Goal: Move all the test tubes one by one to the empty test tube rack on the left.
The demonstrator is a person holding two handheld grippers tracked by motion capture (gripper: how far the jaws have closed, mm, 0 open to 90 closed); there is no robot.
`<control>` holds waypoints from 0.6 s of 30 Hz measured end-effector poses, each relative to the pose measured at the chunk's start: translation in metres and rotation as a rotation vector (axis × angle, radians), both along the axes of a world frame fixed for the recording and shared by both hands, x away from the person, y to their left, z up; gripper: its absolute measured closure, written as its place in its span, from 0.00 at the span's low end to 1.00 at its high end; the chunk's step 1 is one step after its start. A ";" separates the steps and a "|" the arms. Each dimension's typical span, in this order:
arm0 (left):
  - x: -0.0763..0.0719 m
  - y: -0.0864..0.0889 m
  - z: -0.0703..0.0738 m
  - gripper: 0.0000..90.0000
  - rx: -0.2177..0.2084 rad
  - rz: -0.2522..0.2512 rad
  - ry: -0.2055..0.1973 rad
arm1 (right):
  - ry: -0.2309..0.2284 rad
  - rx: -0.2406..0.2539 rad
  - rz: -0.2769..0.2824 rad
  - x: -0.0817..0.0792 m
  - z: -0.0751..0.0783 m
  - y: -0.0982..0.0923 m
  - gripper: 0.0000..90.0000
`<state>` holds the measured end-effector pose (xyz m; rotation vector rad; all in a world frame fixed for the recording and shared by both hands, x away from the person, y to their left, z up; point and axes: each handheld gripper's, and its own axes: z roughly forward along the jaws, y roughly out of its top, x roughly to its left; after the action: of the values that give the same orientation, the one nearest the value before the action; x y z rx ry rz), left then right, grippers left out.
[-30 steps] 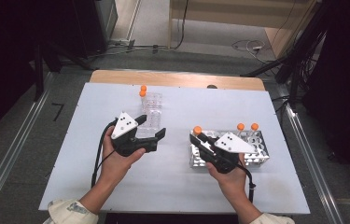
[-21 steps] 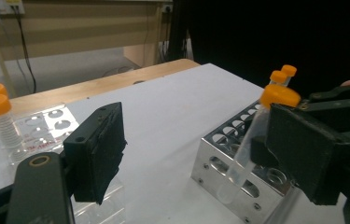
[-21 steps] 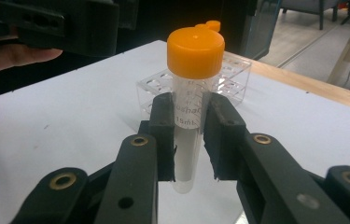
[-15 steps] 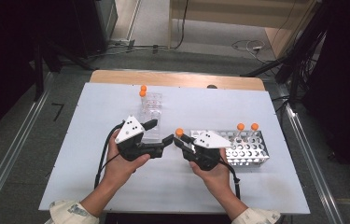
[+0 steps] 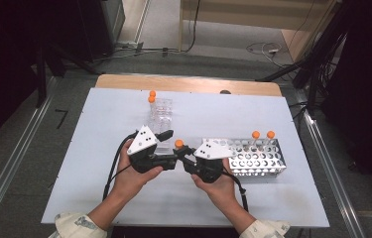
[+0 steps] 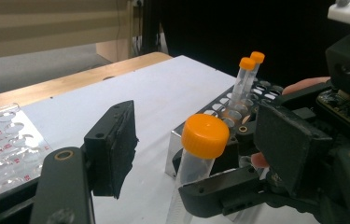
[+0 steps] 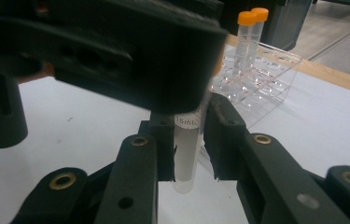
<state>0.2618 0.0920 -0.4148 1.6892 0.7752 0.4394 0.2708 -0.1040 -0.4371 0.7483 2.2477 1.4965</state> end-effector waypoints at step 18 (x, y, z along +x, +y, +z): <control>-0.002 0.001 -0.004 0.62 0.006 0.007 -0.036 | 0.007 0.006 0.004 0.001 0.000 0.004 0.80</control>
<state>0.2596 0.0928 -0.4187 1.6799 0.7550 0.4762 0.2721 -0.1001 -0.4370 0.7528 2.2518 1.5055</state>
